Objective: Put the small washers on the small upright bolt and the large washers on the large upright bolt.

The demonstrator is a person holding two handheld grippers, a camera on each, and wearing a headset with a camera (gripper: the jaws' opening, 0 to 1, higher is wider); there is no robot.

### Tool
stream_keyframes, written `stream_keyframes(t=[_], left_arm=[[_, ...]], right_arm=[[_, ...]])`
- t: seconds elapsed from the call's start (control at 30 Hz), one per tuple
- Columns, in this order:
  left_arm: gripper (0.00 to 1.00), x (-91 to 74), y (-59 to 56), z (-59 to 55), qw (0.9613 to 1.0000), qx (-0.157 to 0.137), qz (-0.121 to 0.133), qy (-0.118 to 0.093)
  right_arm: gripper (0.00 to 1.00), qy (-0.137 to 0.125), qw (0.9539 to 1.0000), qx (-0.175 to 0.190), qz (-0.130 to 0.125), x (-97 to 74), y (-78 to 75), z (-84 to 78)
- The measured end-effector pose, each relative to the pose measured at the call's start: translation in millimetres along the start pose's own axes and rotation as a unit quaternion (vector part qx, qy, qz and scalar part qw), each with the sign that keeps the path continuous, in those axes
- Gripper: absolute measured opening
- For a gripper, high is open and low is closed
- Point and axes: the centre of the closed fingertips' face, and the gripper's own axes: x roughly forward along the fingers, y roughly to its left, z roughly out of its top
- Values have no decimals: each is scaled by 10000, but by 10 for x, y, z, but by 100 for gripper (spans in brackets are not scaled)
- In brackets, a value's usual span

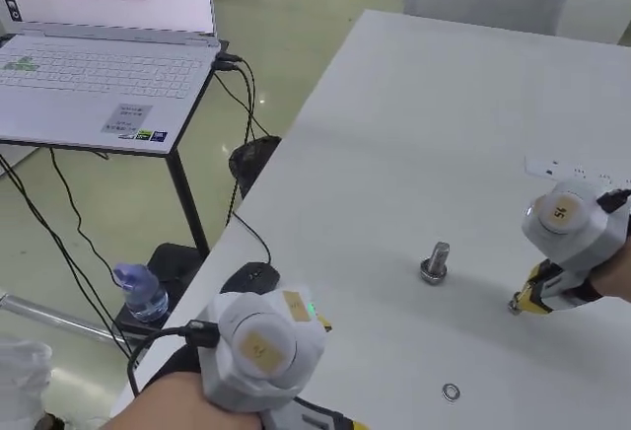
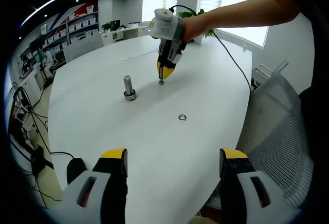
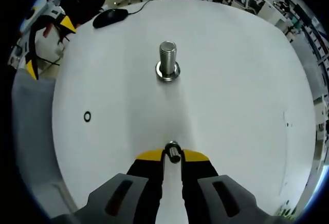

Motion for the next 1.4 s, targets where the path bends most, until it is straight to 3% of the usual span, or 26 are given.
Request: stream_keyframes(t=[0.4, 1.03, 1.4], left_arm=[[69, 1, -25, -53, 10000, -18, -43, 78], [67, 0, -54, -57, 9999, -27, -75, 115], [66, -35, -54, -54, 9999, -39, -35, 89]], right_arm=[[13, 44, 10000, 10, 46, 100, -6, -29], [14, 58, 10000, -8, 49, 87, 7, -40], [24, 5, 10000, -45, 66, 64, 9, -14]])
